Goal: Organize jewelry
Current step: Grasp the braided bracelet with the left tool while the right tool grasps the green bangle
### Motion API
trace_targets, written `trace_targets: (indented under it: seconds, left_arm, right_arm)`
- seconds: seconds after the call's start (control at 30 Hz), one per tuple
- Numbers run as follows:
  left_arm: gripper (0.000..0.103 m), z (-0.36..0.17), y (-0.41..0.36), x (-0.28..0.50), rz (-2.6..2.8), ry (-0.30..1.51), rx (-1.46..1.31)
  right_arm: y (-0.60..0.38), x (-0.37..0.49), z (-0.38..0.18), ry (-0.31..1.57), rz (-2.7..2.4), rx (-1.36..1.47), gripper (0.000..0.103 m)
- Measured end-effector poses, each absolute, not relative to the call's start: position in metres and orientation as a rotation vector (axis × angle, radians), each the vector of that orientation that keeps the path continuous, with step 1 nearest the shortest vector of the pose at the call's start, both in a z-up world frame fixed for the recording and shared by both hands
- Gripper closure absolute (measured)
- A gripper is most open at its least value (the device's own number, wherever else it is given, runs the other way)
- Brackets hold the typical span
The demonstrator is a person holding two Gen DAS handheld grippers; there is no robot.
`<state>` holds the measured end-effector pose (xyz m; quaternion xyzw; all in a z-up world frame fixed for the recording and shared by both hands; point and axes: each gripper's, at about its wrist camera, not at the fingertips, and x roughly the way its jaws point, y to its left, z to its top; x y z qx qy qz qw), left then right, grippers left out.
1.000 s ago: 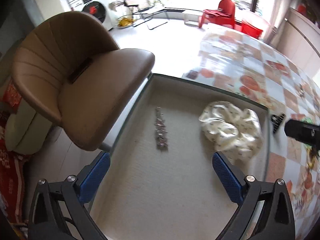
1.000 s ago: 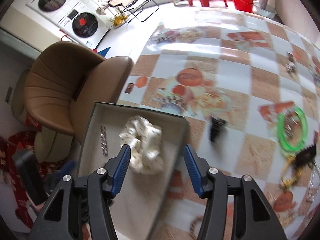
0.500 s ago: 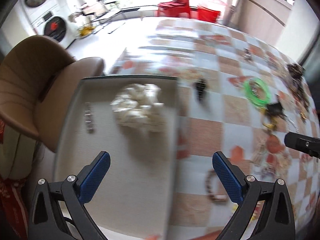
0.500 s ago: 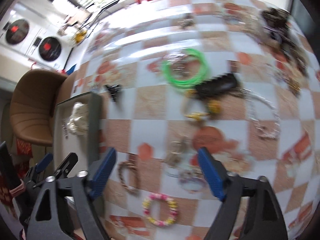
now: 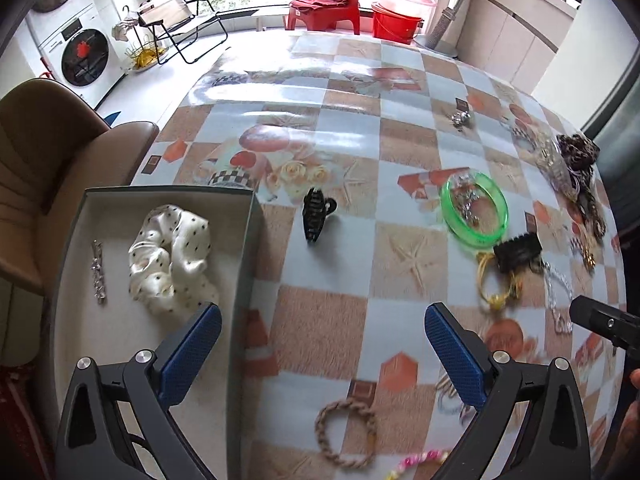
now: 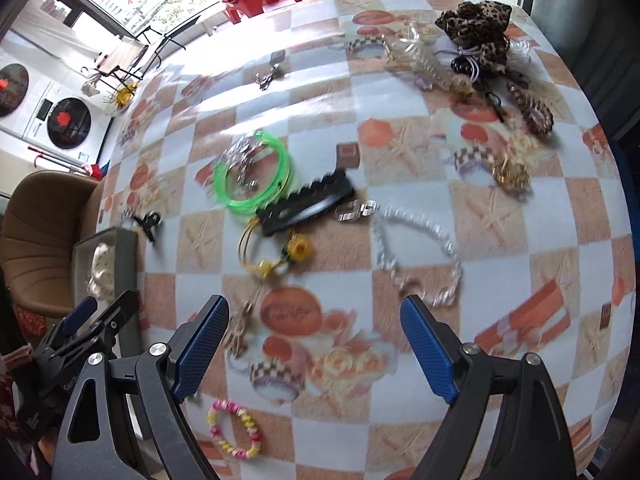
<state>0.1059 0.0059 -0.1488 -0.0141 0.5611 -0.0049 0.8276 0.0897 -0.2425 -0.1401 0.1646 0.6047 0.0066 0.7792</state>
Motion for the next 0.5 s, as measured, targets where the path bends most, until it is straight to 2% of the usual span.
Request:
trace_targets:
  seconds: [0.5]
  left_arm:
    - [0.000, -0.169, -0.006, 0.059, -0.006, 1.257, -0.026]
  right_arm:
    - [-0.226, 0.167, -0.161, 1.285, 0.042, 0.201, 0.014]
